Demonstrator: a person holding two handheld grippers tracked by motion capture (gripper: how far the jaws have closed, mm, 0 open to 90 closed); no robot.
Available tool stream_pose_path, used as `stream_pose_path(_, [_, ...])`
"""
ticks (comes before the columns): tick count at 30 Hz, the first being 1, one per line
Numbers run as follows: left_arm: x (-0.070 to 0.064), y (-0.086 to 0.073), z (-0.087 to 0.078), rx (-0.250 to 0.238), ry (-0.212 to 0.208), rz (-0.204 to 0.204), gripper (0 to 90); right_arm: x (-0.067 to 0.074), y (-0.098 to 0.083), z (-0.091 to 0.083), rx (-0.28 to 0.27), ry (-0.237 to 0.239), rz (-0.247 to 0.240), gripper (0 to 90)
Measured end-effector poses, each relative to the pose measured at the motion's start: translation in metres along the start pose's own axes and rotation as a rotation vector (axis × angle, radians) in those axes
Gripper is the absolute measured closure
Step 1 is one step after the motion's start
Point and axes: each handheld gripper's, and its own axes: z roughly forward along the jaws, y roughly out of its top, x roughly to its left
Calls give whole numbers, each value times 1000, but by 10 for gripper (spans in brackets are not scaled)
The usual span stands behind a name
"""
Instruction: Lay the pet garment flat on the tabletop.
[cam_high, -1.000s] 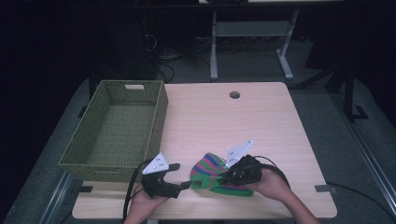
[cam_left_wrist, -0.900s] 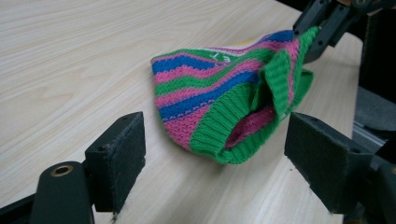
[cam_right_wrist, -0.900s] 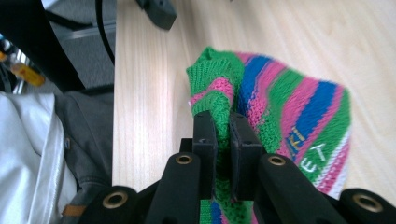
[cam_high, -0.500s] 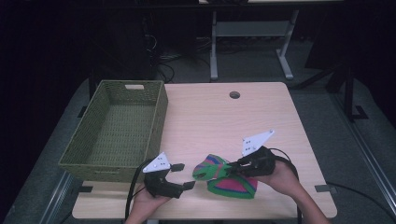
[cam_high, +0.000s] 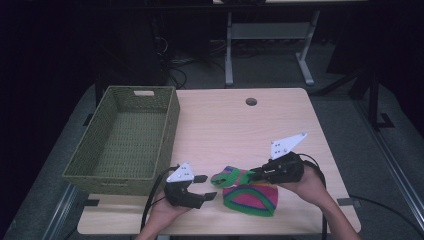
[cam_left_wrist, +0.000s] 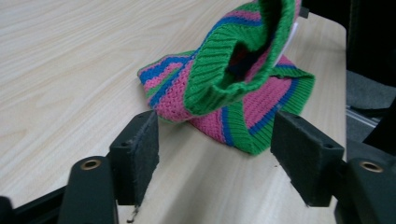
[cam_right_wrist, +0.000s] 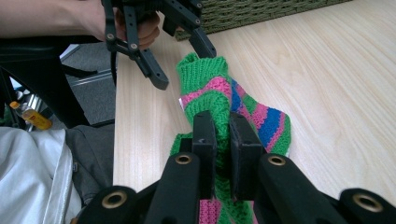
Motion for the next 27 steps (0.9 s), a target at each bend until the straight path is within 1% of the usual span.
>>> stream_pose_path(1, [1, 1, 2, -2, 7, 16, 341, -1, 0, -1, -3, 2, 0, 824])
stream_pose_path(3, [2, 3, 7, -19, 8, 27, 362, -2, 0, -3, -11, 5, -2, 824])
stream_pose_path(4, [3, 4, 9, -26, 3, 32, 379, -3, -1, -4, -13, 5, 0, 824])
stream_pose_path(6, [5, 6, 15, -5, 5, 31, 396, -5, -2, -7, -23, 4, 6, 823])
stream_pose_path(7, [6, 6, 18, -2, 5, 36, 405, -6, -2, -9, -26, 6, 16, 823])
stream_pose_path(9, [9, 8, 23, -10, -3, 30, 454, -8, -4, -11, -38, 9, 18, 823])
stream_pose_path(12, [13, 9, 29, -24, -21, 25, 540, -11, -5, -13, -38, 2, 24, 823])
stream_pose_path(13, [14, 10, 30, -29, -28, 20, 567, -11, -5, -14, -40, -2, 25, 823])
stream_pose_path(15, [18, 10, 33, -31, -57, -3, 624, -13, -6, -16, -49, -3, 28, 823])
stream_pose_path(16, [20, 10, 35, -33, -63, -5, 644, -14, -6, -16, -52, -6, 25, 824])
stream_pose_path(19, [22, 11, 36, -55, -87, -7, 737, -16, -7, -19, -59, -13, 41, 823])
stream_pose_path(20, [21, 12, 37, -60, -93, -2, 772, -17, -8, -20, -59, -16, 38, 824])
stream_pose_path(21, [21, 12, 37, -60, -96, 3, 790, -17, -9, -21, -61, -18, 47, 823])
stream_pose_path(22, [21, 13, 36, -63, -103, 2, 803, -18, -9, -22, -63, -19, 48, 824])
stream_pose_path(25, [20, 15, 34, -75, -107, 11, 819, -19, -11, -24, -67, -23, 52, 824])
stream_pose_path(27, [18, 16, 32, -84, -111, 4, 822, -18, -11, -24, -64, -26, 55, 824])
